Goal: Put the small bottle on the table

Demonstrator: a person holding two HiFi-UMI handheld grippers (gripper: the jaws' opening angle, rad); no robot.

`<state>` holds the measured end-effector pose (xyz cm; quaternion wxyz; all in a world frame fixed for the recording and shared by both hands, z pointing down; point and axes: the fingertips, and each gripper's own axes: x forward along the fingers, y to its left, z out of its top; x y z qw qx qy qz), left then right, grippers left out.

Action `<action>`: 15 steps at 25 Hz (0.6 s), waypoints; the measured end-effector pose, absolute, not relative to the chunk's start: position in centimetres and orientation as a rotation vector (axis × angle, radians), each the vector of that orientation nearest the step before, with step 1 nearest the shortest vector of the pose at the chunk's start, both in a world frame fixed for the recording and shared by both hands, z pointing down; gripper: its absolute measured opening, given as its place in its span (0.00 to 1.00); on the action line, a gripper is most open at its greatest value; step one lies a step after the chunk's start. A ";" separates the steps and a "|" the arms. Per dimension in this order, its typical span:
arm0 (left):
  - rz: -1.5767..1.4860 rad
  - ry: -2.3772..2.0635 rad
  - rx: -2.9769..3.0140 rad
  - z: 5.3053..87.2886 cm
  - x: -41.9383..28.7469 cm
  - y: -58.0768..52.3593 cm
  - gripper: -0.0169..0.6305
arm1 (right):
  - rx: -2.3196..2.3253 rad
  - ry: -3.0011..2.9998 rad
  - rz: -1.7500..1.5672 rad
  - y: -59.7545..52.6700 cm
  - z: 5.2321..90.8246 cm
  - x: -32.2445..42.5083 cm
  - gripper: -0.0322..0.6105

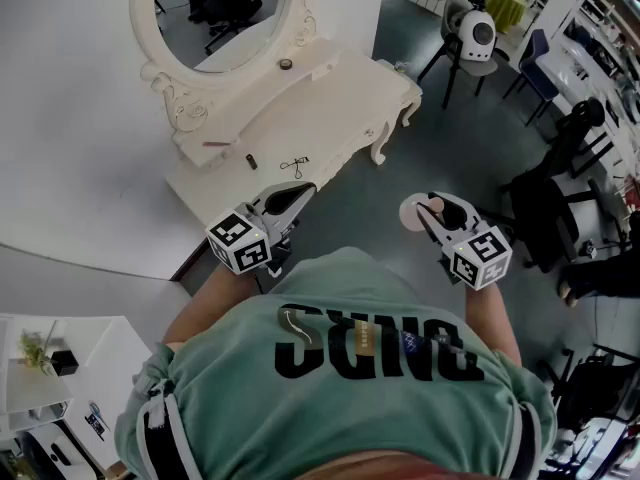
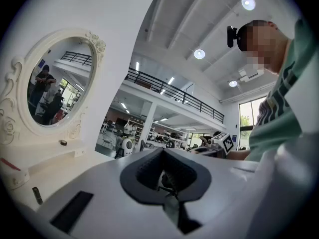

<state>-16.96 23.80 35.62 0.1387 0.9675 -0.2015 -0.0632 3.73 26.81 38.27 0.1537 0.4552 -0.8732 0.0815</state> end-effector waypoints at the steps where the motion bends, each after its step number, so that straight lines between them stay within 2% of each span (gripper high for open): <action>1: -0.181 -0.583 2.797 35.6 -16.8 23.9 0.04 | 1.303 -2.505 0.234 26.9 38.3 3.8 0.25; 15: -0.181 -0.603 2.799 35.2 -13.5 25.6 0.04 | 1.267 -2.529 0.241 27.9 37.9 6.4 0.25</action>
